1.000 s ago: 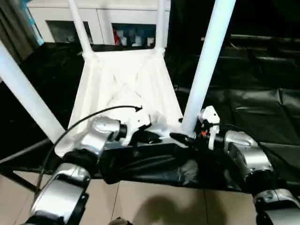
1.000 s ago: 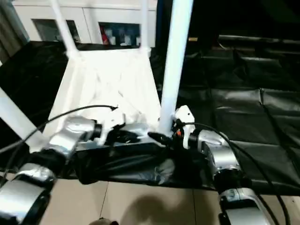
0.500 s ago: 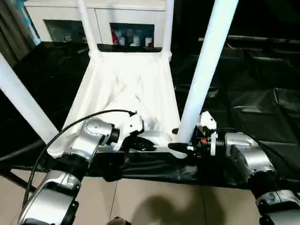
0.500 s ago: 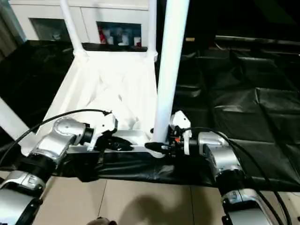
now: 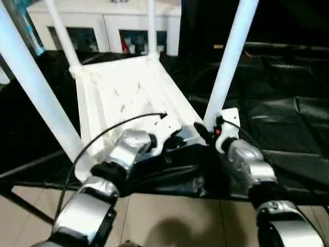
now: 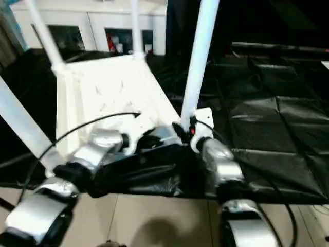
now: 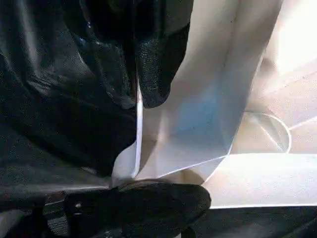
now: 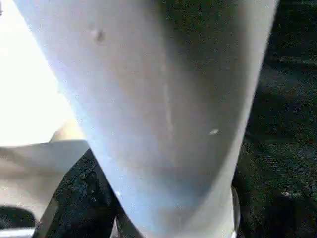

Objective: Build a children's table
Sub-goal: Rotate leg to tighten

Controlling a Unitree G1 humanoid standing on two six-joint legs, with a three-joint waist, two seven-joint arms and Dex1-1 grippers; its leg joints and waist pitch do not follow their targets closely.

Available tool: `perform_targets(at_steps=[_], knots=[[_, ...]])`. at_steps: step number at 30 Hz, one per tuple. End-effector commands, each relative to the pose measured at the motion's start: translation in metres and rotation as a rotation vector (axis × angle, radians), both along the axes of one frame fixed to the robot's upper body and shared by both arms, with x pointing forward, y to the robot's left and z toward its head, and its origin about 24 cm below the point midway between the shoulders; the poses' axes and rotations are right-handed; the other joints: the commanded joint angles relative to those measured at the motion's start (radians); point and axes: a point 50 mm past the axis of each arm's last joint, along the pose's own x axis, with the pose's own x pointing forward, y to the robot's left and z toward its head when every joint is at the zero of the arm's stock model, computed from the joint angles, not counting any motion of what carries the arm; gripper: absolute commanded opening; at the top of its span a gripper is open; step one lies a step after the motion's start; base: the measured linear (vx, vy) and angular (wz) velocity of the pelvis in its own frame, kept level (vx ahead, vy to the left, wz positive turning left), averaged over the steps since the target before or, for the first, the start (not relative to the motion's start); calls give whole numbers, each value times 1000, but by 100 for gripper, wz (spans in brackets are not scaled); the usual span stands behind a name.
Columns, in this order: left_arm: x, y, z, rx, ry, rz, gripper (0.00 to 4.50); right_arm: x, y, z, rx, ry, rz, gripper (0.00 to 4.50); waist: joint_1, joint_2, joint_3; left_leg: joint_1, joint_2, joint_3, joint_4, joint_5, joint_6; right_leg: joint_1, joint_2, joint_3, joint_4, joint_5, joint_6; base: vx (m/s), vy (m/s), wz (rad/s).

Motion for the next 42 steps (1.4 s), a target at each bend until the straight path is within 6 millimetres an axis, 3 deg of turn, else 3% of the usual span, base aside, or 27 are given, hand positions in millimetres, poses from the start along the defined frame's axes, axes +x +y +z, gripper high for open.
perform_targets(at_steps=[1, 4, 6, 9, 17, 21, 23, 25, 28, 34, 35, 37, 39, 41, 42], knots=[[1, -25, 11, -82, -44, 8, 0, -17, 49, -19, 53, 71, 205, 317, -5, -9, -46, 22, 61, -36, -83, -299, 16, 26, -74, 48, -99, -293, -182, 0, 0, 0], [1, -23, 13, -90, -46, -35, 0, -17, 48, -14, 85, 51, 238, 340, -4, -10, -48, 23, 62, -37, -84, -293, 21, 28, -74, 48, -98, -293, -184, 0, 0, 0], [-3, -19, 14, -119, -39, -104, 0, -18, 42, -10, 81, 33, 287, 367, -4, -18, -47, 16, 63, -38, -85, -266, 36, 33, -76, 48, -96, -287, -181, 0, 0, 0], [-7, -10, 13, -121, -13, -191, 0, -22, 32, -5, 62, 12, 402, 375, 0, -17, -49, 15, 64, -37, -83, -244, 53, 35, -75, 47, -91, -251, -189, 0, 0, 0], [-21, 34, 7, -48, 83, -394, 0, -40, -9, 10, 2, 9, 736, 375, 18, -18, -57, 12, 72, -30, -69, -143, 109, 42, -72, 42, -63, -64, -258, 0, 0, 0], [-24, 49, 8, -33, 122, -444, 0, -44, -21, 13, -25, 46, 815, 375, 26, -21, -66, 6, 71, -29, -57, -74, 140, 39, -72, 40, -43, 58, -284, 0, 0, 0], [-24, 54, 10, -34, 128, -443, 0, -44, -24, 13, -32, 67, 841, 375, 27, -19, -62, 6, 70, -27, -56, -80, 146, 35, -70, 38, -45, 55, -292, 0, 0, 0], [-24, 55, 10, -35, 129, -445, 0, -45, -25, 13, -28, 78, 859, 342, 27, -20, -59, 6, 72, -28, -59, -119, 128, 35, -73, 39, -51, -9, -287, 0, 0, 0], [-25, 55, 10, -43, 131, -446, 0, -45, -21, 13, -13, 82, 870, 328, 28, -20, -59, 8, 73, -28, -62, -133, 108, 35, -74, 40, -53, -40, -281, 0, 0, 0], [-26, 51, 9, -57, 122, -436, 0, -49, -13, 11, 21, 83, 881, 272, 27, -19, -62, 7, 70, -28, -57, -100, 115, 37, -72, 39, -46, 17, -285, 0, 0, 0], [-25, 49, 9, -57, 113, -421, 0, -49, -11, 9, 26, 81, 868, 267, 27, -16, -62, 7, 70, -28, -57, -99, 117, 36, -72, 39, -46, 19, -285, 0, 0, 0], [-18, 44, 8, -51, 72, -346, 0, -47, -9, 1, 5, 94, 770, 264, 26, -18, -61, 7, 70, -28, -58, -105, 115, 35, -71, 39, -49, 11, -281, 0, 0, 0], [-10, 36, 8, -44, 31, -253, 0, -40, -7, -10, -37, 115, 592, 264, 21, -18, -54, 10, 68, -29, -65, -154, 84, 32, -71, 40, -61, -83, -266, 0, 0, 0], [-3, 28, 9, -43, 4, -162, 0, -34, -5, -19, -38, 136, 438, 261, 12, -19, -49, 16, 67, -34, -74, -228, 30, 31, -79, 42, -77, -230, -237, 0, 0, 0], [1, 23, 10, -48, -12, -110, 0, -33, -4, -23, -32, 151, 366, 260, 6, -21, -48, 22, 67, -38, -79, -270, -2, 29, -80, 44, -88, -322, -207, -50, 7, -2]])
